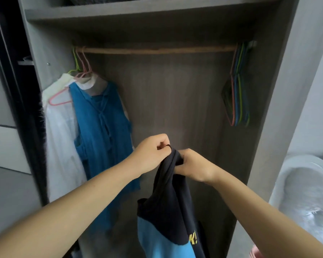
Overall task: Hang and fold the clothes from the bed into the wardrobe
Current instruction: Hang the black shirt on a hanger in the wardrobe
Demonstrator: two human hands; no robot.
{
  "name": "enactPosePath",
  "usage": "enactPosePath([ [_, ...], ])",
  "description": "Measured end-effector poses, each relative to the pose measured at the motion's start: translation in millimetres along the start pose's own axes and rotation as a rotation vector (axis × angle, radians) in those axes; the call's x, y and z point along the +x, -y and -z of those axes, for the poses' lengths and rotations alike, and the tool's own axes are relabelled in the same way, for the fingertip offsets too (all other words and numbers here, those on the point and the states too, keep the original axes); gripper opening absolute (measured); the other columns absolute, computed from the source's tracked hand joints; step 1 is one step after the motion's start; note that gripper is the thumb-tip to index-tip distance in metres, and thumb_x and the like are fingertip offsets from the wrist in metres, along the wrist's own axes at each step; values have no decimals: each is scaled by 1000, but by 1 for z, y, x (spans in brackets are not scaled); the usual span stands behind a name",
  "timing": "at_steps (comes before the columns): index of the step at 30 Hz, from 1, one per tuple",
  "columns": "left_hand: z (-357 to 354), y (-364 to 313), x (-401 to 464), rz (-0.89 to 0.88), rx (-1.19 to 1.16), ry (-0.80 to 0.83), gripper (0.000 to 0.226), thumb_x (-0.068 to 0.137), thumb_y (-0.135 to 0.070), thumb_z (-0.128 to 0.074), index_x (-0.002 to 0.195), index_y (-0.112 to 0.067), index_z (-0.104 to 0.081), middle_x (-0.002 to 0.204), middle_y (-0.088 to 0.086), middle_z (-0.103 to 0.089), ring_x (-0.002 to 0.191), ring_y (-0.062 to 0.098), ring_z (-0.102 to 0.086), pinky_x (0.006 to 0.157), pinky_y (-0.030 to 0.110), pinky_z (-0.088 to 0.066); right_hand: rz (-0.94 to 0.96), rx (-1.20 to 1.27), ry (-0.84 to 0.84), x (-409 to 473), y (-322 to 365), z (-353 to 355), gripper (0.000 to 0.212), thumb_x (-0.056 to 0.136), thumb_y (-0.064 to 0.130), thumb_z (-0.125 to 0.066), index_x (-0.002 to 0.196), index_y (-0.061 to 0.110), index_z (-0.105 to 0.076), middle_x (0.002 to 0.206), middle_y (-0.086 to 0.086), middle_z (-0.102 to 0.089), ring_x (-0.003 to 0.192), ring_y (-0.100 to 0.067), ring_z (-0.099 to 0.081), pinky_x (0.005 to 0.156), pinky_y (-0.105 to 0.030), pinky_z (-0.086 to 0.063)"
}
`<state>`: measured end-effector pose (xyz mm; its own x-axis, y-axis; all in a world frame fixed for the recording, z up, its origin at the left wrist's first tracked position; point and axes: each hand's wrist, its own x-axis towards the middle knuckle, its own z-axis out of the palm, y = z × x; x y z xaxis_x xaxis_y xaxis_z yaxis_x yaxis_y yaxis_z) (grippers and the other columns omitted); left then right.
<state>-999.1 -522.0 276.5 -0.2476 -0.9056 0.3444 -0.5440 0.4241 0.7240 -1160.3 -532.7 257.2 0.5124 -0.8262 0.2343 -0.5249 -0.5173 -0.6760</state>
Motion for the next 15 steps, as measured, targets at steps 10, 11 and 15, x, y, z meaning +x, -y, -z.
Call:
enactPosePath([
  [10,-22,8,91,-24,-139,87,29,89,-9,-50,63,-15,-38,58,-4,-31,56,11,-28,50,23,-21,-368,-118,-429,13,-23,-10,24,97,29,-50,95,7,-59,77,3,-59,64,-6,-52,50,-11,-37],
  [11,-21,11,99,-34,-139,154,30,89,-9,-51,62,-15,-39,59,-3,-33,59,12,-30,53,25,-21,-399,-136,-462,18,-27,-11,23,97,23,-48,89,3,-57,71,1,-55,59,-7,-48,45,-12,-34],
  [15,-7,29,126,-64,-73,422,26,86,-14,-63,64,-17,-49,67,-2,-45,67,12,-40,63,27,-29,-479,-132,-553,42,-33,-10,23,93,6,-40,77,18,-52,70,7,-52,61,-2,-46,45,-8,-34],
])
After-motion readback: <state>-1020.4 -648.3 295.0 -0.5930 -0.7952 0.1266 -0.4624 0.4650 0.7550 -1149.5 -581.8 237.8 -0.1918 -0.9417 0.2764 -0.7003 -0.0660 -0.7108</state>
